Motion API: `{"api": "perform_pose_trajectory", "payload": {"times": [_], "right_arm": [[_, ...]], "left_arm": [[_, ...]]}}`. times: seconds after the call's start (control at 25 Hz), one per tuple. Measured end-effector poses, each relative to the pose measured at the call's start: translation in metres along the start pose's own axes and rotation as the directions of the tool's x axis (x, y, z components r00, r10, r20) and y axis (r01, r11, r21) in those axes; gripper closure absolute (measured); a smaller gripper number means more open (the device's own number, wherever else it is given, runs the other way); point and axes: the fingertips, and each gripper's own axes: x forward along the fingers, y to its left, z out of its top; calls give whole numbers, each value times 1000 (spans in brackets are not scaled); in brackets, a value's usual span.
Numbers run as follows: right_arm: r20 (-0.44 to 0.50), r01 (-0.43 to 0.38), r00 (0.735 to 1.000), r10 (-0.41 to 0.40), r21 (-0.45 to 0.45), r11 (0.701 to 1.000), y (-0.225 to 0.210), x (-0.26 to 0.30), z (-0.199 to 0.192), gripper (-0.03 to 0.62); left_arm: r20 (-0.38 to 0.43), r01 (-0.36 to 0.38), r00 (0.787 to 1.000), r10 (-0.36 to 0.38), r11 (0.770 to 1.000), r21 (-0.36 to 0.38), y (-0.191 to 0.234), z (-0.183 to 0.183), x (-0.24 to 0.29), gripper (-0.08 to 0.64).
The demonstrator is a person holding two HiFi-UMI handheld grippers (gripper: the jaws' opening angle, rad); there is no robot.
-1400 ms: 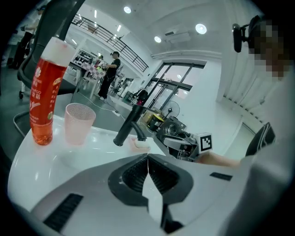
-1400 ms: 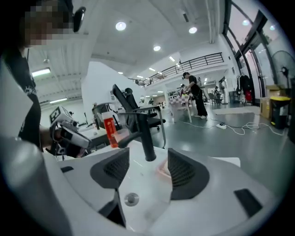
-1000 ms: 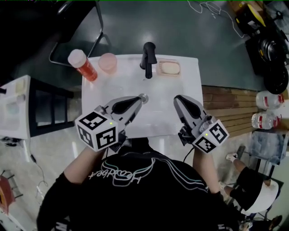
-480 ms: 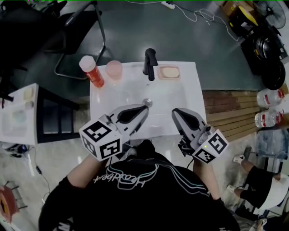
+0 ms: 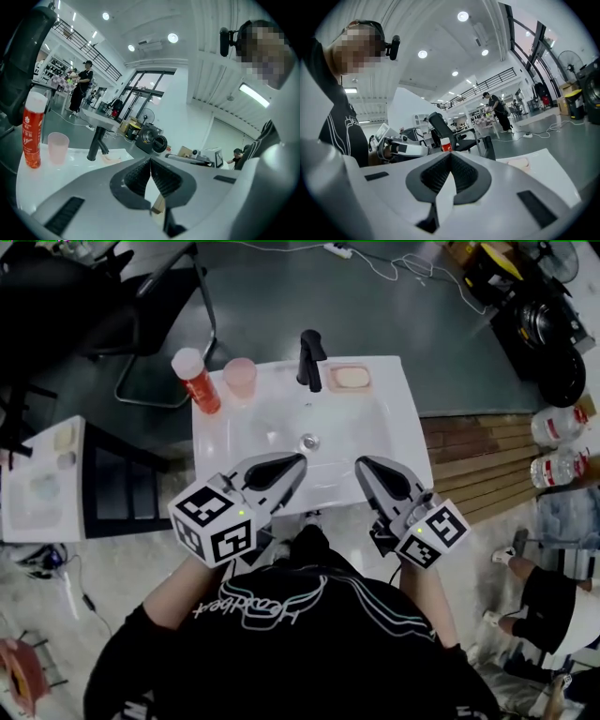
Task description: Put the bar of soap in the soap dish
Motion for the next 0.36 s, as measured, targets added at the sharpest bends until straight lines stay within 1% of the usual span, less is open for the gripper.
{"api": "perform_pose_trajectory", "payload": {"times": [0.16, 0.36], "right_arm": [[1, 13, 1000, -13, -20, 1000, 11, -1, 2, 566], [-11, 23, 1000, -24, -36, 999, 22, -3, -7, 566]], "left_arm": [[-2, -3, 1000, 3, 1000, 6, -2, -1, -8, 537], [-5, 5, 1000, -5, 1000, 22, -4, -10, -15, 537]]}}
